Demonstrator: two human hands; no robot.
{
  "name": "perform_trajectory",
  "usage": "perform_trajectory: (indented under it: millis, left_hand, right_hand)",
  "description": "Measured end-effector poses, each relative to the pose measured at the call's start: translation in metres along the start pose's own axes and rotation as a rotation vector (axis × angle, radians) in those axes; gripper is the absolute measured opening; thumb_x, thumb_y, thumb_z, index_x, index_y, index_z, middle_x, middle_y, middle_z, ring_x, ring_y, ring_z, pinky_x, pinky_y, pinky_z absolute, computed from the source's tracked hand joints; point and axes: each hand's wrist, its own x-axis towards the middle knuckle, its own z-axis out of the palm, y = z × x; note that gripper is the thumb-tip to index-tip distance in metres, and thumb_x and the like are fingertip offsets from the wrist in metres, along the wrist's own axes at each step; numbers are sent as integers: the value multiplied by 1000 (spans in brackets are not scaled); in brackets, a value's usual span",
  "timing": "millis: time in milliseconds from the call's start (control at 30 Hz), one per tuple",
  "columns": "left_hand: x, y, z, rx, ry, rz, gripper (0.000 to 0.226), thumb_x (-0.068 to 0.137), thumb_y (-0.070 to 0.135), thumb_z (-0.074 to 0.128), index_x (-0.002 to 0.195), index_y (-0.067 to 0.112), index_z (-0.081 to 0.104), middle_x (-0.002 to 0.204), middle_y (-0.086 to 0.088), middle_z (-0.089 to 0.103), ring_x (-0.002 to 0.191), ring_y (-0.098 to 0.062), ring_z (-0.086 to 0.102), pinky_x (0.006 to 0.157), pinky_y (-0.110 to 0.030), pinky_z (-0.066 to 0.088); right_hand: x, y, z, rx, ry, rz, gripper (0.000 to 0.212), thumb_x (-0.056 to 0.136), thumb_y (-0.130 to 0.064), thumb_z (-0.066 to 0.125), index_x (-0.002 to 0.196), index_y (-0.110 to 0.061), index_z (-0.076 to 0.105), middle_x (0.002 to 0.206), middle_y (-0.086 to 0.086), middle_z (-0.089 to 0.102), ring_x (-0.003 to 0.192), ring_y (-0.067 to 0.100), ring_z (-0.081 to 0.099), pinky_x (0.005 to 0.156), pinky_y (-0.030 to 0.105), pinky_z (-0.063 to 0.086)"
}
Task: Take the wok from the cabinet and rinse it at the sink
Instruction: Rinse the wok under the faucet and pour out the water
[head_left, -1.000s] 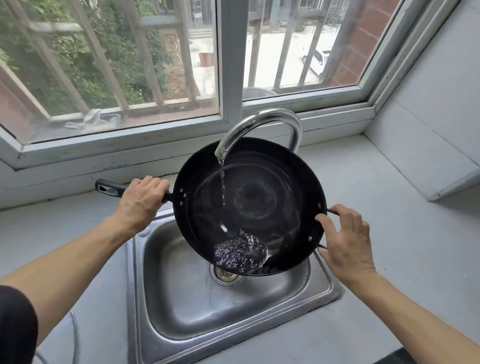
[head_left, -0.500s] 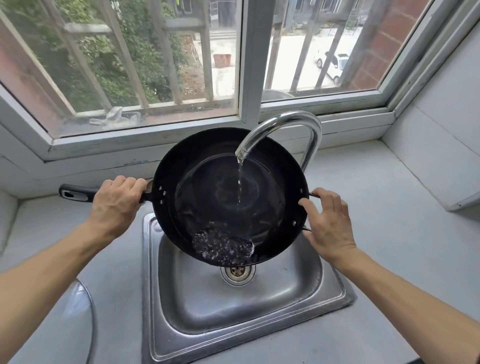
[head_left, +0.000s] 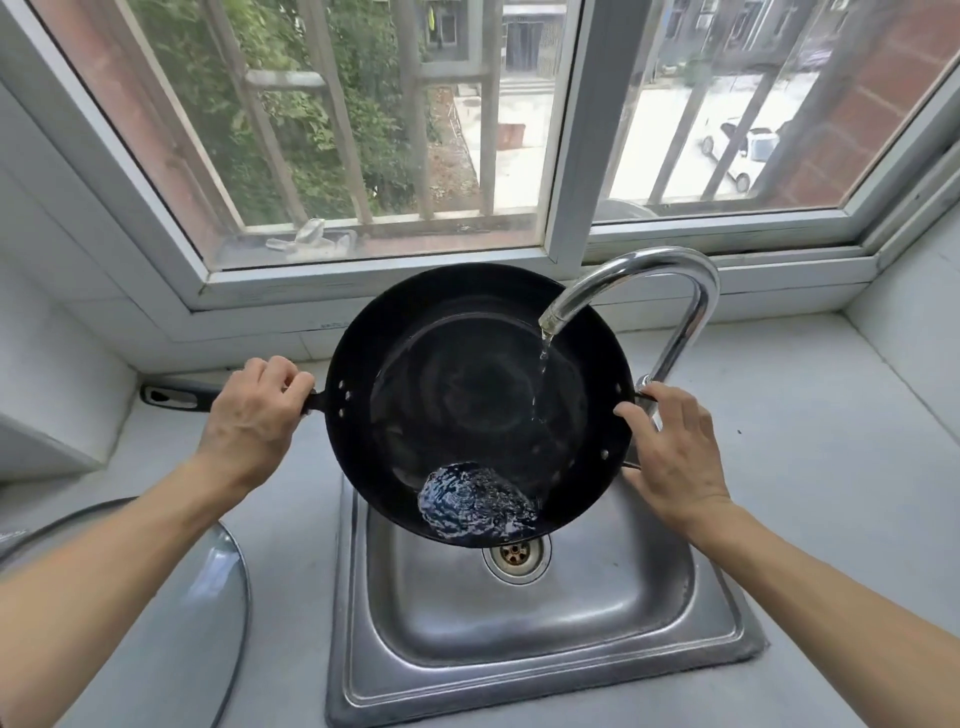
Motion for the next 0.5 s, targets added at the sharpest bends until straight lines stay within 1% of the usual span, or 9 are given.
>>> perform_trajectory:
  millis: [100,333,433,500]
  left_hand:
    - [-5,-4,-1,0,10,-9,16,82,4,71,93,4,60,89,-16,52,73,-34,43,60,-46,38]
    - [-16,-13,-2,13,41,-10,23,80,-2,70,98,5,59,90,-15,53,73,-35,45,61,-46,41]
    - [-20,-18,-3,21,46,-15,23,80,-3,69,99,5,59,91,-16,53,74,-35,45,60,-46,40]
    - [-22,-21,-6,26,51,-16,20,82,-2,66,99,4,59,91,-16,53,74,-35,45,60,-46,39]
  right_hand:
    - [5,-3,2,7,9,-16,64,57,-33,89,112,-13,63,122,19,47,113,37,43,96,46,35]
    - [16,-5,8,-5,11,-35,67,54,-34,92,111,-14,64,121,18,48,111,35,43,96,42,32]
    - [20,-7,12,-7,9,-50,68,54,-34,93,112,-15,63,122,17,46,111,35,43,96,43,33]
    - [23,-9,14,1,0,-53,69,54,-34,93,113,-16,62,123,17,46,111,36,43,97,44,34]
